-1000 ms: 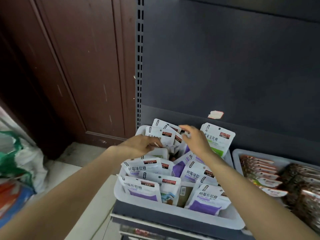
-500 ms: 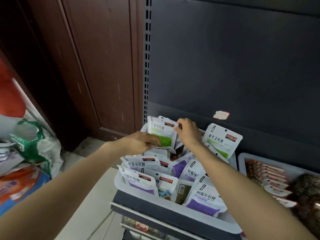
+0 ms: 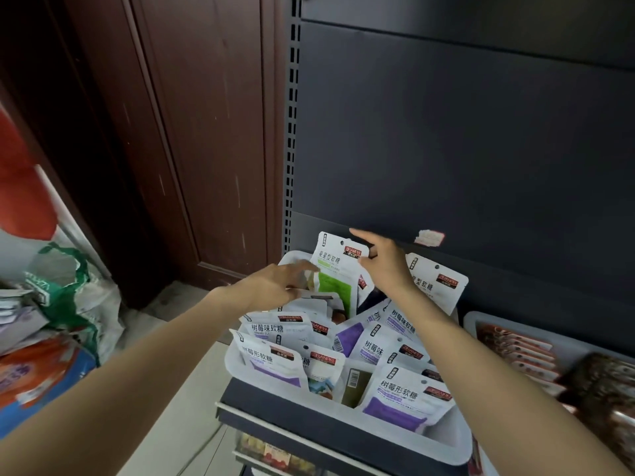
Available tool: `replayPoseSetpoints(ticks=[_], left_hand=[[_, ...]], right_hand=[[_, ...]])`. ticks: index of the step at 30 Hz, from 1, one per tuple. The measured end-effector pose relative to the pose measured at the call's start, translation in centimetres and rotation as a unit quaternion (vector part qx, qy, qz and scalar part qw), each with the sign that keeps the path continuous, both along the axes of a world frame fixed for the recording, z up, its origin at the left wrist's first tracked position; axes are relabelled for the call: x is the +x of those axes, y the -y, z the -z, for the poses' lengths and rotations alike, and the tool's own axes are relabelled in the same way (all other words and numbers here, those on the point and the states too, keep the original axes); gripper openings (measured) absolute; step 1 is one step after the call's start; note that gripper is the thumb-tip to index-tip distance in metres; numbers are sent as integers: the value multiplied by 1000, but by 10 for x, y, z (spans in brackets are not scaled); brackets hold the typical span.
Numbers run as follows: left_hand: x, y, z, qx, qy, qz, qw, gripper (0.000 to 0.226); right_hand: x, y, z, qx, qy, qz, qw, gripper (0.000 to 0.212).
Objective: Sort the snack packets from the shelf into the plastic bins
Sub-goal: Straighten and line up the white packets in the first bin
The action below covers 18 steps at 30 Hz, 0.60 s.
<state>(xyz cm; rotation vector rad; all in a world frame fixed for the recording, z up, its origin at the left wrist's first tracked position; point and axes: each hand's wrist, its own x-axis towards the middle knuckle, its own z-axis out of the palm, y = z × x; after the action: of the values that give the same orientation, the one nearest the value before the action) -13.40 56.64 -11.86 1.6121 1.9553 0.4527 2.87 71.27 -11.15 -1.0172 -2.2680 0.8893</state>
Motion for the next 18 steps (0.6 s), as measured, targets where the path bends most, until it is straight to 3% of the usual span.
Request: replayPoseSetpoints(ticks=[4,9,11,13,15,18], left_hand=[[-1,0,-1,-4,35,-32,999,88],[-4,2,7,2,-3,-31,1000,90],[-5,4,9,7,-16,-33,999,89],[-5,6,10,15,-17,-33,999,90],[-6,6,11,22,7,-40,999,91],[-8,5,15,11,7,-56,998,85]], right_hand=[[-12,18,2,-63,-14,-37,997,49],[-16,29,4,-175,27,-77,981,31],[-14,25,4,-196,27,-105,975,38],[-11,25,4,-179,38,-154,971,60],[-12,26,5,-124,59,-181,974,69],[-14,26,9,-56,92,-178,978,52]])
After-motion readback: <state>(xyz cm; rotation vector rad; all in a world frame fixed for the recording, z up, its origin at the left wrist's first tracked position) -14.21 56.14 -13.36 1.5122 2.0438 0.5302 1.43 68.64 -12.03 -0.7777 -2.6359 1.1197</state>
